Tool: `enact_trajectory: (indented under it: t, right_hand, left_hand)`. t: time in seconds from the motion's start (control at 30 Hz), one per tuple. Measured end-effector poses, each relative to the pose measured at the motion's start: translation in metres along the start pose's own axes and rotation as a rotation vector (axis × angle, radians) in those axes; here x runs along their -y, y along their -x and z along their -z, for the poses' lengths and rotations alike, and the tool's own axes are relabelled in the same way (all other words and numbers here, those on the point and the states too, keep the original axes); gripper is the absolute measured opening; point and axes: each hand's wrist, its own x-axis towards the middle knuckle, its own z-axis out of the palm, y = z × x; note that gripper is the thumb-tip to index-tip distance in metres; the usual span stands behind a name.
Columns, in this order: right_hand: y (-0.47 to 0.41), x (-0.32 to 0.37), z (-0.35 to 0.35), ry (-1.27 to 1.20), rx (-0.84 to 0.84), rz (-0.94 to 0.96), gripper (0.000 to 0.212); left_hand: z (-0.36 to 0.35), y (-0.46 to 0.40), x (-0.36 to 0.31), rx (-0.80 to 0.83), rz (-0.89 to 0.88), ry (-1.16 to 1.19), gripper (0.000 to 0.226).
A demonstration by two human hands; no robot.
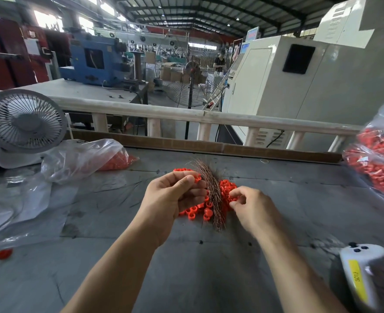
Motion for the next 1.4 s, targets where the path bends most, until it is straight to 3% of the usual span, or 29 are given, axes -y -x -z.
enact_trajectory:
  t: [0.13, 0.4, 1.1, 1.2, 1.33, 1.4]
  right_hand:
    - [-0.003, 0.002, -0.007, 0.036, -0.053, 0.004, 0.004]
    - [-0.007, -0.003, -0.014, 0.005, -0.094, 0.002, 0.024]
    - [-0.007, -0.001, -0.013, 0.010, -0.143, 0.085, 0.014]
    - [-0.004, 0.001, -0.008, -0.218, -0.195, 0.061, 0.015]
    - [0.006, 0.016, 0.004, -0.969, -0.015, 0.131, 0.011]
    - [0.012, 0.025, 0.010, -1.181, 0.073, 0.178, 0.008]
  left_hand:
    - [0.002, -0.001, 0.001, -0.003, -0.003, -0.022, 0.013]
    - [0.002, -0.002, 0.002, -0.007, -0.003, -0.028, 0.013]
    - [0.005, -0.003, 0.004, 0.015, -0.006, -0.030, 0.012]
    - [0.005, -0.003, 0.005, 0.017, -0.008, -0.025, 0.011]
    - [0.003, -0.003, 0.005, 0.020, -0.014, -0.031, 0.012]
    - [0.001, -0.002, 0.006, 0.027, -0.017, -0.033, 0.014]
